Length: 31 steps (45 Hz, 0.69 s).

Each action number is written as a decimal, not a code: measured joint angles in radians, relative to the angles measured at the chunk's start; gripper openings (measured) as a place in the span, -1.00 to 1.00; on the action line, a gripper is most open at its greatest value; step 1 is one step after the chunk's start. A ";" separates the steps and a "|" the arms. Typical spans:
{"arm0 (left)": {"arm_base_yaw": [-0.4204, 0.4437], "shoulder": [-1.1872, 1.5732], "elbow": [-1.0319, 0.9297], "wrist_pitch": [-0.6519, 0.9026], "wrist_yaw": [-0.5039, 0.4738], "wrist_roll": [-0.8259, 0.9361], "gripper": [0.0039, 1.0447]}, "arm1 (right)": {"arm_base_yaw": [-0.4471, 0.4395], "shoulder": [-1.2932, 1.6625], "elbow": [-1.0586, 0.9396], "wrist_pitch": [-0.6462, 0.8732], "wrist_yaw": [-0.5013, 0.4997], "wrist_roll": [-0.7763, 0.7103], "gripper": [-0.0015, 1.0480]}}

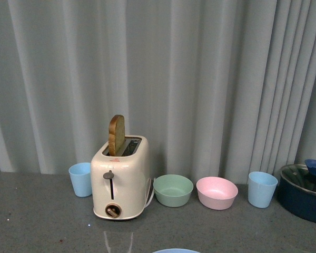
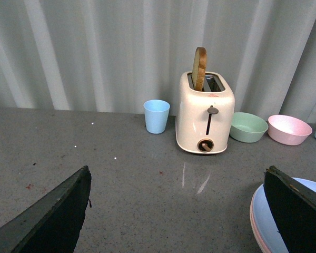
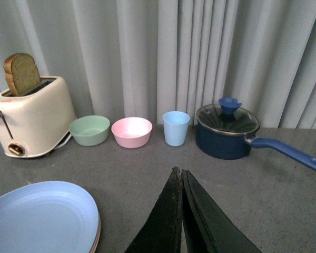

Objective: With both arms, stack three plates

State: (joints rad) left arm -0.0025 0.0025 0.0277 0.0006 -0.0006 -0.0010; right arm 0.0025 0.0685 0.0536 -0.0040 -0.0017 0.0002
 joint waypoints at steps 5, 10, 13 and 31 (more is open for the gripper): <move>0.000 -0.001 0.000 0.000 0.001 0.000 0.87 | 0.000 -0.021 -0.003 0.000 0.000 0.000 -0.94; 0.000 -0.001 0.000 0.000 0.001 0.000 0.87 | 0.000 -0.032 -0.015 0.000 0.001 0.000 -0.94; 0.000 -0.001 0.000 0.000 0.001 0.000 0.87 | 0.000 -0.056 -0.039 0.001 0.000 0.000 -0.94; 0.000 -0.001 0.000 0.000 0.000 0.000 0.87 | 0.000 -0.063 -0.047 0.001 0.000 0.000 -0.94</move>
State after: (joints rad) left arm -0.0025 0.0017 0.0277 0.0006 -0.0002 -0.0010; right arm 0.0025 0.0051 0.0063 -0.0029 -0.0013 -0.0002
